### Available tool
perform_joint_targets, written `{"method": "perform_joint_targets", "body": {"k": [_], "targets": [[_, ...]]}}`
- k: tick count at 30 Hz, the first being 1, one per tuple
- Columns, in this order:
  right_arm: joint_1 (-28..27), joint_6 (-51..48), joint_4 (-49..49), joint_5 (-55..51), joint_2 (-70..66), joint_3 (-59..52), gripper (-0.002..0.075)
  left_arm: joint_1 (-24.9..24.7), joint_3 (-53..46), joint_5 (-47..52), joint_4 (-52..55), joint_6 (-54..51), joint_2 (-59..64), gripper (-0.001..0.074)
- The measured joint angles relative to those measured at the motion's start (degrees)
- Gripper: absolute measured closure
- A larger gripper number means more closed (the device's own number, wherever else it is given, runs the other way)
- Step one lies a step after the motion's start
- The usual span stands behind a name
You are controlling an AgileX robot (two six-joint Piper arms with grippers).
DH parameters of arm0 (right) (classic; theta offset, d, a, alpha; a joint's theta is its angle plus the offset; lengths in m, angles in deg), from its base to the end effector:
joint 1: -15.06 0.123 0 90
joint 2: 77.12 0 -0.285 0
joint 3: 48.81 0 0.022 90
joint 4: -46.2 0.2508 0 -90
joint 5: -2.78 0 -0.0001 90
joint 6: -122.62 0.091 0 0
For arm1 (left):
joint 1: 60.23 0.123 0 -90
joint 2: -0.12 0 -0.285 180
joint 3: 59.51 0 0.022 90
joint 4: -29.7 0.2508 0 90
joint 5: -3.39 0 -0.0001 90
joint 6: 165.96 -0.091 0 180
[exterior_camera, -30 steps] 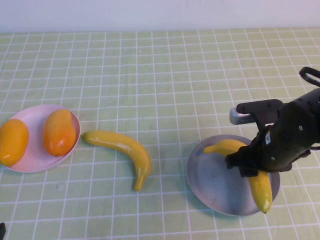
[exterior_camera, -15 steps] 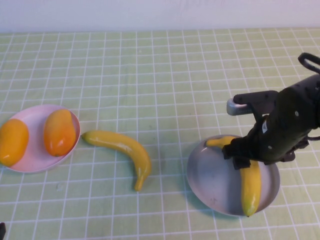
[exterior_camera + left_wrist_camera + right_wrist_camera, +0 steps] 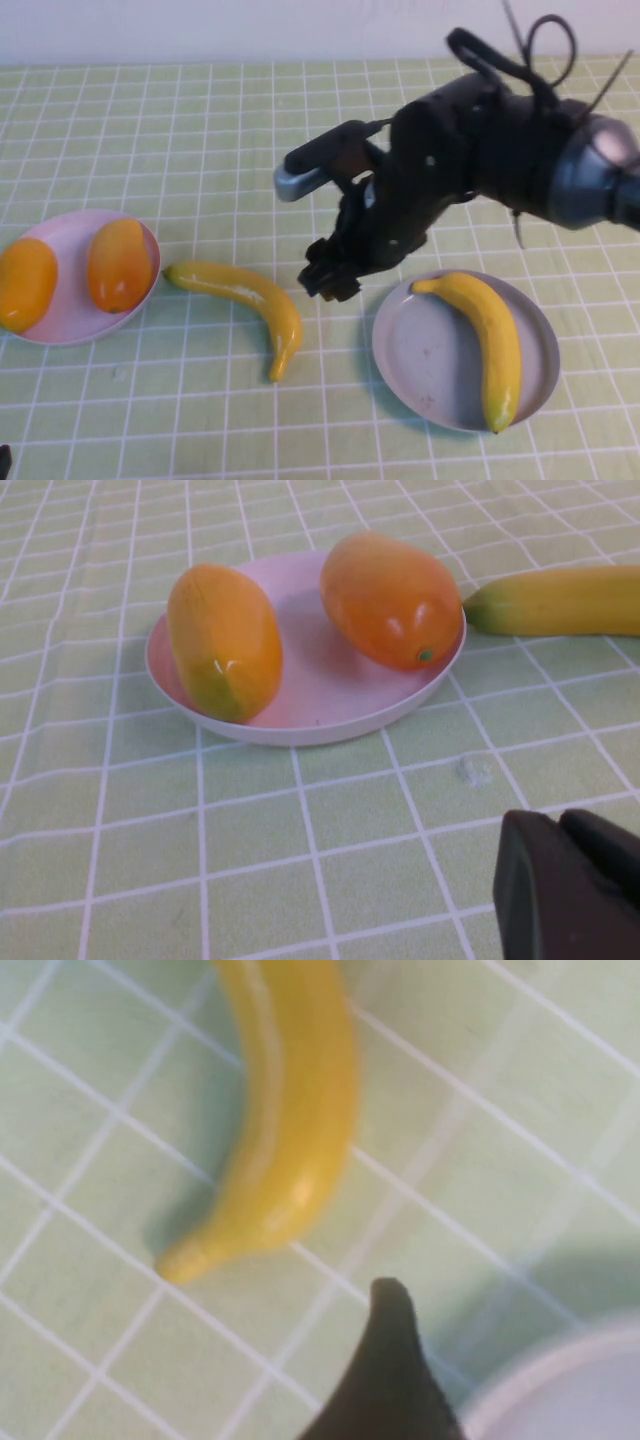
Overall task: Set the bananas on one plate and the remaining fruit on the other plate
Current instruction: Put another type of fruit in the right plate
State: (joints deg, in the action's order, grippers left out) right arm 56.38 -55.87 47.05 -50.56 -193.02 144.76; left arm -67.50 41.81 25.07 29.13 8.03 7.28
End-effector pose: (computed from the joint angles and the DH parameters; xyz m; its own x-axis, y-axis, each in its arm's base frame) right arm 0.3084 0.2726 0.2644 -0.7073 -0.5749 -0.4114 -0.6394 0.7685 0.0253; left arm 0.0520 -0.0070 0.1712 -0.2848 0.1326 -0.9494 0.1579 0.9833 0.0900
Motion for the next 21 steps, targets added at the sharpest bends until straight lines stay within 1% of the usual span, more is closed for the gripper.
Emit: {"method": "perform_joint_targets", "body": {"k": [4,11,16,21], "targets": [[2.5,-5.2,0.2,-2.2,-7.8,9.2,0.0241,0.0,0.0,0.0,0.0,0.0,0.0,0.0733],[3.9,-6.3,0.2,-6.5,-19.4,24.7,0.0241,0.0,0.0,0.0,0.0,-0.1,0.0,0.0733],[4.5,-6.3,0.2,-8.0,-24.4,30.6,0.0241,0.0,0.0,0.0,0.0,-0.1,0.0,0.0733],[4.7,-6.4,0.0,-8.3,-28.2,32.5,0.0242,0.0,0.0,0.0,0.0,-0.1,0.0,0.0733]]}}
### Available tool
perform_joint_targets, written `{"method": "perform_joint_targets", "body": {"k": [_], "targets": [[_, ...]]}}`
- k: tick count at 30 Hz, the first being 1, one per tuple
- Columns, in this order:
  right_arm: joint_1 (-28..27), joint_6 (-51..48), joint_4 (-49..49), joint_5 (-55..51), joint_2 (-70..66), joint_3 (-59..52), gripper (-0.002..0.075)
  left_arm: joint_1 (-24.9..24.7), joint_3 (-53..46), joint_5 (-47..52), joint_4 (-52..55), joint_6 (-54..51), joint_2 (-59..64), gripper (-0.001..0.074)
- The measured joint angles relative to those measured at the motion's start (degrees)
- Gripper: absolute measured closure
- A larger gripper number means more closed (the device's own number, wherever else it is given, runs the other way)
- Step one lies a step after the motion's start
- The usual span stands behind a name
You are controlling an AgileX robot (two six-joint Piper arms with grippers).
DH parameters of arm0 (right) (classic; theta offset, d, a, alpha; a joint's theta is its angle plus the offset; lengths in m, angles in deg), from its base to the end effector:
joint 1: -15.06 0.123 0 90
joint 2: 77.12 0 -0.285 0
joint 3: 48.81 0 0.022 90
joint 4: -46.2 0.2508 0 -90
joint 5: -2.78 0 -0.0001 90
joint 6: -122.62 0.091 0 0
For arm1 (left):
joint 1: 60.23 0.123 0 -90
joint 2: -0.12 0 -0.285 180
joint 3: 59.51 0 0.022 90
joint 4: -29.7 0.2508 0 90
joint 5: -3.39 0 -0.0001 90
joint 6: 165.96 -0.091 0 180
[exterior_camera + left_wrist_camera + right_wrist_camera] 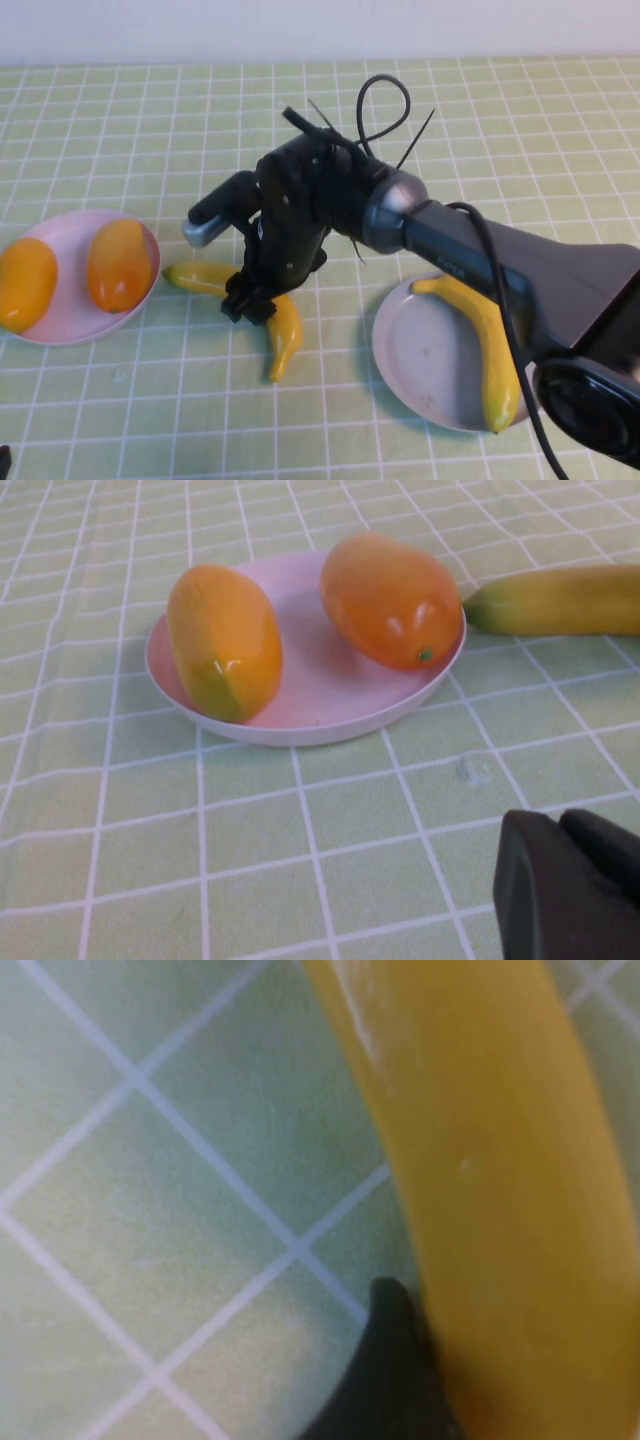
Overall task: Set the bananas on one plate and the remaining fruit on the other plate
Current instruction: Put another type of fruit in the right plate
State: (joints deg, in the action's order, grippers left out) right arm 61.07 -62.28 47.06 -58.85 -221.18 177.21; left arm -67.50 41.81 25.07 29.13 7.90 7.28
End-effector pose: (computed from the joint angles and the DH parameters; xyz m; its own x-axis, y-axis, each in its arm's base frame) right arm 0.3559 0.3704 0.1916 -0.5927 -0.7267 -0.3474 -0.7714 0.6362 -0.0149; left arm 0.0520 -0.0070 0.1712 -0.2845 0.1348 -0.9492 0.1586 0.9830 0.0921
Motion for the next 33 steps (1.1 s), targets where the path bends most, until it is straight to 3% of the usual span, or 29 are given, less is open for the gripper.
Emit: {"method": "perform_joint_targets", "body": {"k": [6,9,11,21,25,33], "targets": [[0.0,0.0,-0.5,-0.8,-1.0,0.7,0.0254,0.0,0.0,0.0,0.0,0.0,0.0,0.0733],[0.0,0.0,-0.9,-0.9,-1.1,1.0,0.0333,0.0,0.0,0.0,0.0,0.0,0.0,0.0733],[0.0,0.0,-0.5,-1.0,-1.1,1.0,0.0428,0.0,0.0,0.0,0.0,0.0,0.0,0.0733],[0.1,8.7,-3.3,-7.2,7.4,-0.8,0.0421,0.0,0.0,0.0,0.0,0.0,0.0,0.0733],[-0.3,14.4,-6.9,-8.3,15.8,-8.4,0.0421,0.0,0.0,0.0,0.0,0.0,0.0,0.0733],[-4.5,27.2,-8.7,-2.1,31.8,-34.9,0.0421,0.0,0.0,0.0,0.0,0.0,0.0,0.0733]]}}
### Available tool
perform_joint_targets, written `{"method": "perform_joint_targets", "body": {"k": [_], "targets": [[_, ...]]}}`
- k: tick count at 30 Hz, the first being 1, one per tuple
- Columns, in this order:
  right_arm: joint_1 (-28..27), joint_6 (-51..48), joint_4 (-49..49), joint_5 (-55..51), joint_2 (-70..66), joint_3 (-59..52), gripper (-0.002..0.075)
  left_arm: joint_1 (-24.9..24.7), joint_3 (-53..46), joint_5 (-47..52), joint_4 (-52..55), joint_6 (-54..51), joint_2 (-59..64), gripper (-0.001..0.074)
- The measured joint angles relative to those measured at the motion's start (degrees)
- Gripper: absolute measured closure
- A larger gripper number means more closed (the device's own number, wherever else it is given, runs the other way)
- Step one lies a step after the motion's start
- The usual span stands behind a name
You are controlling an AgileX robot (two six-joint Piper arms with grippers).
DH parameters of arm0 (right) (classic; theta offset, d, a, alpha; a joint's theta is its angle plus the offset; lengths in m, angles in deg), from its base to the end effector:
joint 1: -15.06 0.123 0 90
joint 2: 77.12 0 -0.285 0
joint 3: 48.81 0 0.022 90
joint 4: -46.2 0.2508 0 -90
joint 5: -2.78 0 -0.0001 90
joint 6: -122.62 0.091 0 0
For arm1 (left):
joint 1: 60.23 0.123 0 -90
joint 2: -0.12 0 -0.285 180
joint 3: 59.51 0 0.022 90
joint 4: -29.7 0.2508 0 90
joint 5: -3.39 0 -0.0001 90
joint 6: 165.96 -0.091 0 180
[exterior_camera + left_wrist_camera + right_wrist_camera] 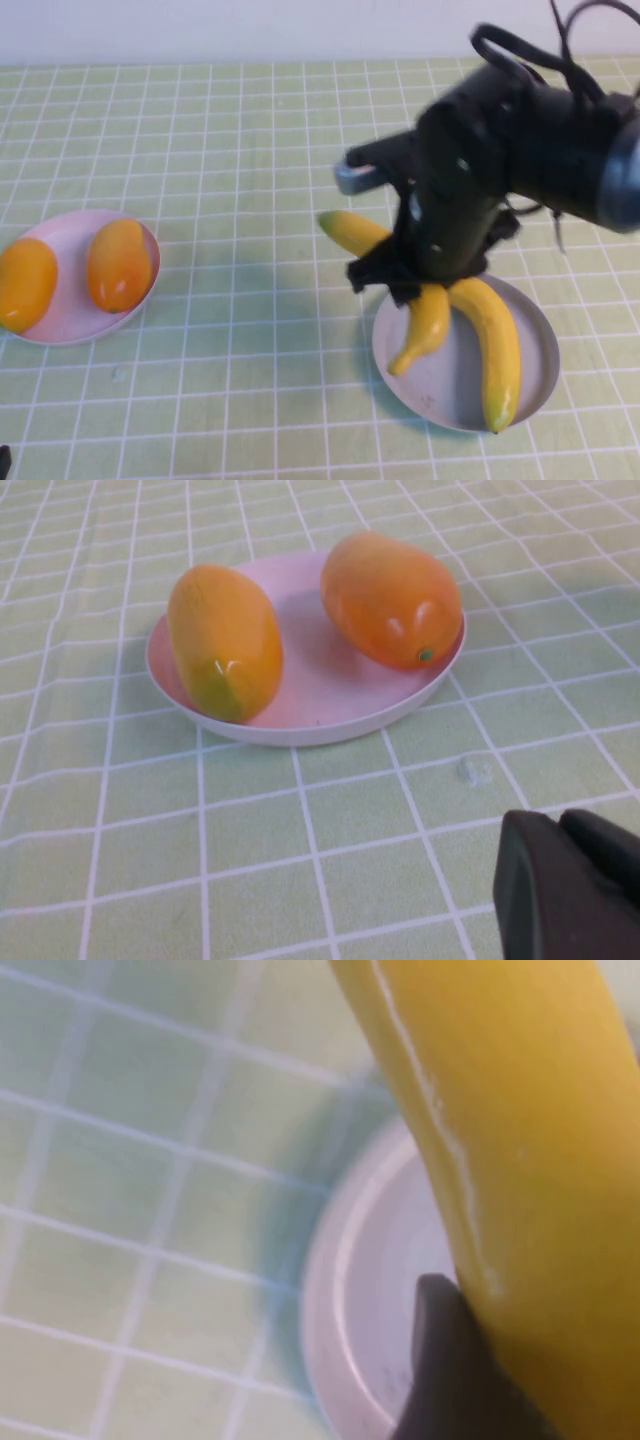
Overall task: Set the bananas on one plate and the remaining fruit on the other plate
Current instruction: Put another type of fruit in the right plate
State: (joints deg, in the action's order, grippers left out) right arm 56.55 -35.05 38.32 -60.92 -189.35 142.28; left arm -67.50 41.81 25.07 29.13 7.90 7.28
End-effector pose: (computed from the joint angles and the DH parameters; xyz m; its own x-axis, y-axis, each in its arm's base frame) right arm 0.2936 0.2447 0.2728 -0.8879 -0.3578 -0.2892 -0.3662 0.9302 -0.0266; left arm 0.0520 -0.0070 0.1712 -0.2845 0.1348 -0.9492 0.1586 0.9830 0.0921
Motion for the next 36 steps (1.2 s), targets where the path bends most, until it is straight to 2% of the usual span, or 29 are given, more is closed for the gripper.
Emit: {"method": "perform_joint_targets", "body": {"k": [5,9,20,26,30,34,36], "targets": [[-2.5,4.9,0.0,3.6,2.8,-10.7,0.0421,0.0,0.0,0.0,0.0,0.0,0.0,0.0733],[-3.4,5.7,0.8,6.2,2.9,-14.7,0.0421,0.0,0.0,0.0,0.0,0.0,0.0,0.0733],[-3.6,5.7,1.4,3.5,3.0,-15.4,0.0419,0.0,0.0,0.0,0.0,0.0,0.0,0.0733],[-3.6,5.7,1.6,2.0,3.5,-15.4,0.0312,0.0,0.0,0.0,0.0,0.0,0.0,0.0733],[-3.6,5.7,1.8,1.7,5.0,-15.4,0.0292,0.0,0.0,0.0,0.0,0.0,0.0,0.0733],[-2.9,5.7,1.9,1.6,8.3,-15.4,0.0307,0.0,0.0,0.0,0.0,0.0,0.0,0.0734],[-1.7,5.7,1.9,1.4,11.3,-15.4,0.0354,0.0,0.0,0.0,0.0,0.0,0.0,0.0734]]}}
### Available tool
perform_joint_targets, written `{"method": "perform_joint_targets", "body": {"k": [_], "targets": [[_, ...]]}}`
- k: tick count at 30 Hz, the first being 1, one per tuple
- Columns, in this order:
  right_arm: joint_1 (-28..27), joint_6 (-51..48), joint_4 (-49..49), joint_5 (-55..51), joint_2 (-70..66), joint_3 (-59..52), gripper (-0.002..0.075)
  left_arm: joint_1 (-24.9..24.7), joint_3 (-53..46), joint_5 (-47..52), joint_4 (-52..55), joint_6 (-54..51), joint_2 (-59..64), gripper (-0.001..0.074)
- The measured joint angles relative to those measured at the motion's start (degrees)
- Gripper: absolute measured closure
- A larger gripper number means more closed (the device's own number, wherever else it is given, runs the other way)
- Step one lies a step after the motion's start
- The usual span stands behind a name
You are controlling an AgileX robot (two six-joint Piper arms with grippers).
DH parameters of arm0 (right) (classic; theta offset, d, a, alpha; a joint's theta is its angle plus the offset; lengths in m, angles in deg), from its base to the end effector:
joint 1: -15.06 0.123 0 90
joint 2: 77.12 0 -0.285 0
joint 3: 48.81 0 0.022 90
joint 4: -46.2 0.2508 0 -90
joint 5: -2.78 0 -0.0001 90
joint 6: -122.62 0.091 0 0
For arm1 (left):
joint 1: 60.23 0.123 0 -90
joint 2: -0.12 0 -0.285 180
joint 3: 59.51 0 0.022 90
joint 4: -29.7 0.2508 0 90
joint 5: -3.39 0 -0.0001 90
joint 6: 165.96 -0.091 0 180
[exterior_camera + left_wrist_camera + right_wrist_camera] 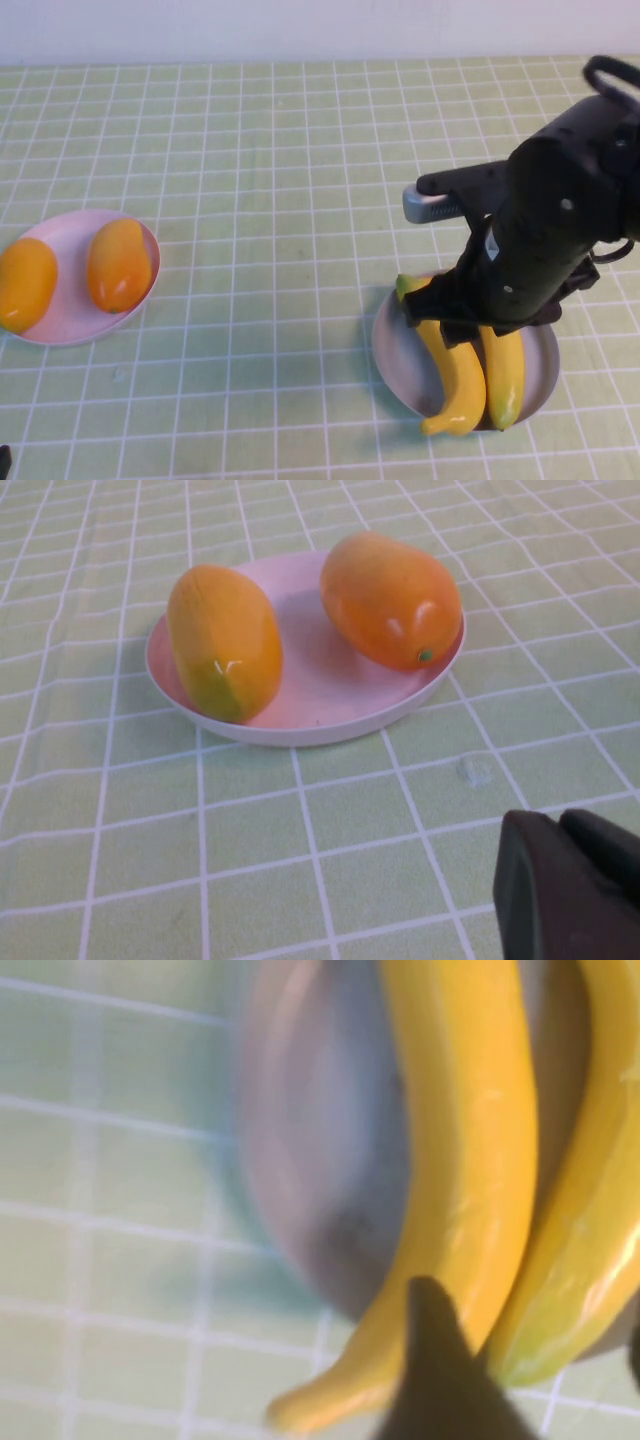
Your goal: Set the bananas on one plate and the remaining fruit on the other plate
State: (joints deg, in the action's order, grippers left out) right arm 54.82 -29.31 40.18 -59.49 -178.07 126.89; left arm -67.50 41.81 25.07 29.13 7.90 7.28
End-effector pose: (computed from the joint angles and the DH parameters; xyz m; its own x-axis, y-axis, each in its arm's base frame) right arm 0.2526 0.1992 0.2696 -0.9436 -0.2323 -0.2361 -0.2417 0.9703 0.0112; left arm 0.0520 -0.0070 0.1712 -0.2845 0.1348 -0.9492 0.1586 0.9830 0.0921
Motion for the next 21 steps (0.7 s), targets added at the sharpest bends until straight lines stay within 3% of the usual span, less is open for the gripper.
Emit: {"method": "perform_joint_targets", "body": {"k": [8,12,21], "targets": [[4.0,0.0,-2.3,-4.1,13.6,-1.2,0.0688,0.0,0.0,0.0,0.0,0.0,0.0,0.0734],[5.1,-1.9,-3.7,-7.3,20.9,-3.7,0.073,0.0,0.0,0.0,0.0,0.0,0.0,0.0734],[5.3,-8.5,-0.4,-8.4,37.9,-14.9,0.074,0.0,0.0,0.0,0.0,0.0,0.0,0.0734]]}}
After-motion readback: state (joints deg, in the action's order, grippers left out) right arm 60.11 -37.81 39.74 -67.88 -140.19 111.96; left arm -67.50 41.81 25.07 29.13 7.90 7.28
